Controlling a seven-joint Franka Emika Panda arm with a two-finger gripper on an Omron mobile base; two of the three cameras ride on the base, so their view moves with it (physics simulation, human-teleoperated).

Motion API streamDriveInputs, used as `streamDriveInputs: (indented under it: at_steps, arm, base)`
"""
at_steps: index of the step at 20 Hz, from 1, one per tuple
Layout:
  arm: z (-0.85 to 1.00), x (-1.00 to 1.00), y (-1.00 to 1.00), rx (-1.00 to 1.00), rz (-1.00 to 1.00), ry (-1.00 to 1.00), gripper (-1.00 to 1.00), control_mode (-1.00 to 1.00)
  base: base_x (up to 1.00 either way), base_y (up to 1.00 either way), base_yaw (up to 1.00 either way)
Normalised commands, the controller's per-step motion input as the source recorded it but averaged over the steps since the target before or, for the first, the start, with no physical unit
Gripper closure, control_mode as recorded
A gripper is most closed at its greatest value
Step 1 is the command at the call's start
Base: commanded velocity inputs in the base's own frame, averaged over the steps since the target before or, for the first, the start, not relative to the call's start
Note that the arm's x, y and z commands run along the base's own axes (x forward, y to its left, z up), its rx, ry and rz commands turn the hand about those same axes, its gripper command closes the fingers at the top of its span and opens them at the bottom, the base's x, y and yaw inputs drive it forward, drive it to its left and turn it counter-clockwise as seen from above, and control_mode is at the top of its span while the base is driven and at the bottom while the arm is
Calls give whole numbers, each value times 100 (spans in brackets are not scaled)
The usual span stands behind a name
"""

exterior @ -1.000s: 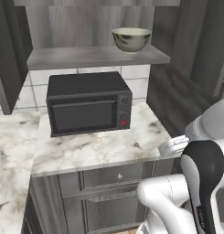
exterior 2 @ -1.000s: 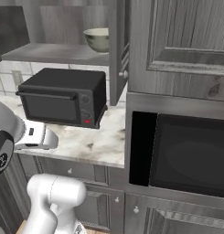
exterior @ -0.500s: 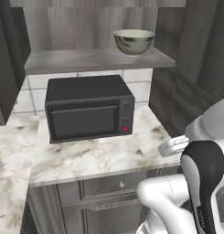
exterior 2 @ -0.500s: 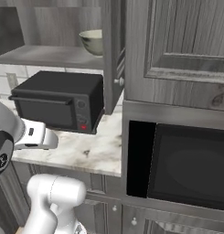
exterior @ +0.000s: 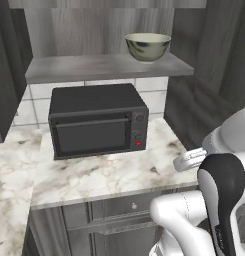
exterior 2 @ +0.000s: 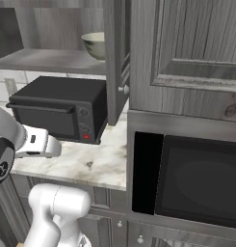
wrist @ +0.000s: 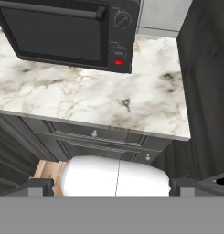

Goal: Move the bowls from the cabinet to the plates on the dining table.

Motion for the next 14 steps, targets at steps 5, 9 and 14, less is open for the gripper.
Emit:
streamDriveInputs:
  at_steps: [5,9,14]
  arm:
    - [0,0,0,0,0,0,-100,100]
    - [0,0,0,0,0,0,-100,100]
    - [0,0,0,0,0,0,-100,-100]
  base:
    - [3,0,0]
    - [17,0,0]
    - [8,0,0]
